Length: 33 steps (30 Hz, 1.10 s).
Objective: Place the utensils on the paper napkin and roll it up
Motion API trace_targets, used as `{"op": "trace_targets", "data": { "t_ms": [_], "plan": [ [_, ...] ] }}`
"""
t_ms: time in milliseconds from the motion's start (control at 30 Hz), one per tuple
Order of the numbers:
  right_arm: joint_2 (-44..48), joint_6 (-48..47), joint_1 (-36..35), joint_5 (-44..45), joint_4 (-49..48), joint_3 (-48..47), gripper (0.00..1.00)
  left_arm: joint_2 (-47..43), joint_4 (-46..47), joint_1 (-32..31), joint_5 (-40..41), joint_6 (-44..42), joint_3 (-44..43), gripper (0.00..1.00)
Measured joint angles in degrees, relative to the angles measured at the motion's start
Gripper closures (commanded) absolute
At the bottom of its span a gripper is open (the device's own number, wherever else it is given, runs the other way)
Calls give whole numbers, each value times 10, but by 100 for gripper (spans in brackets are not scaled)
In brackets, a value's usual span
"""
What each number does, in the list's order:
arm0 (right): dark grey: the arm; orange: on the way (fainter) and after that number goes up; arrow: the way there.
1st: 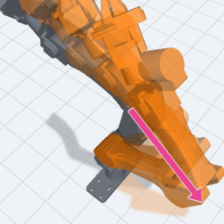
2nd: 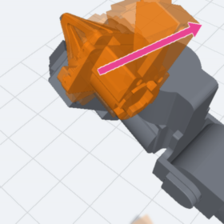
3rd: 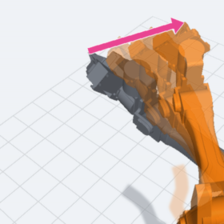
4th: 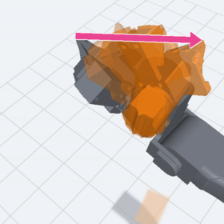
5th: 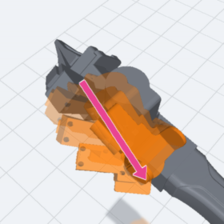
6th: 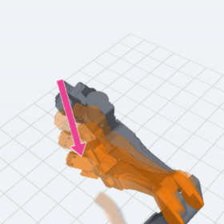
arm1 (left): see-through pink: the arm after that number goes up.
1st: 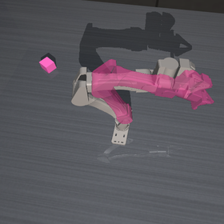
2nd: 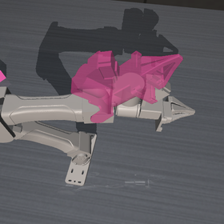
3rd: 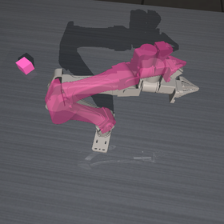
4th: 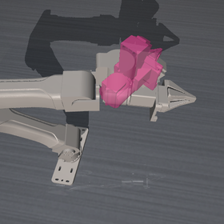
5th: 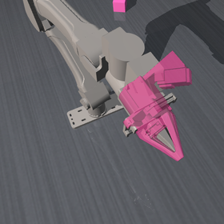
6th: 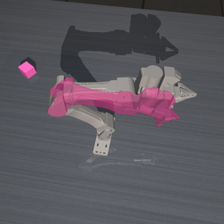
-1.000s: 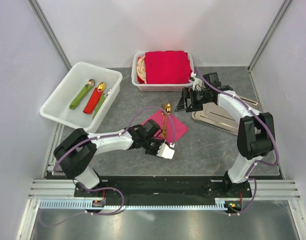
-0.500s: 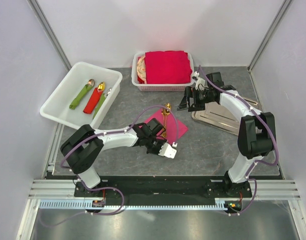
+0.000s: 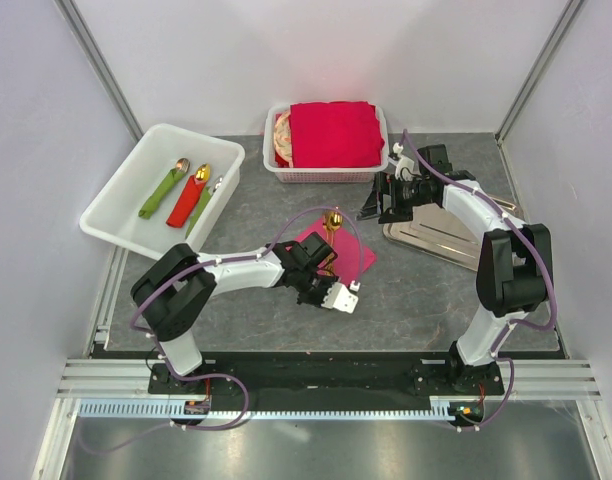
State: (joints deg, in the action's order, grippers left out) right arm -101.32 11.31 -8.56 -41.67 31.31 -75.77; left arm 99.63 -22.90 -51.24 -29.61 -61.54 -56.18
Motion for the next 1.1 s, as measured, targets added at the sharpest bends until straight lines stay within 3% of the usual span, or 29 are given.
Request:
{"op": "trace_targets", "data": {
  "t_ms": [600, 900, 1100],
  "plan": [
    [-3, 9, 3, -17, 0, 4, 5, -2, -50, 10, -30, 23, -56, 98],
    [-23, 33, 5, -18, -6, 19, 33, 0, -48, 55, -35, 28, -86, 98],
    [-28, 52, 5, -18, -10, 37, 46, 14, -20, 80, -29, 28, -102, 98]
  ]
}}
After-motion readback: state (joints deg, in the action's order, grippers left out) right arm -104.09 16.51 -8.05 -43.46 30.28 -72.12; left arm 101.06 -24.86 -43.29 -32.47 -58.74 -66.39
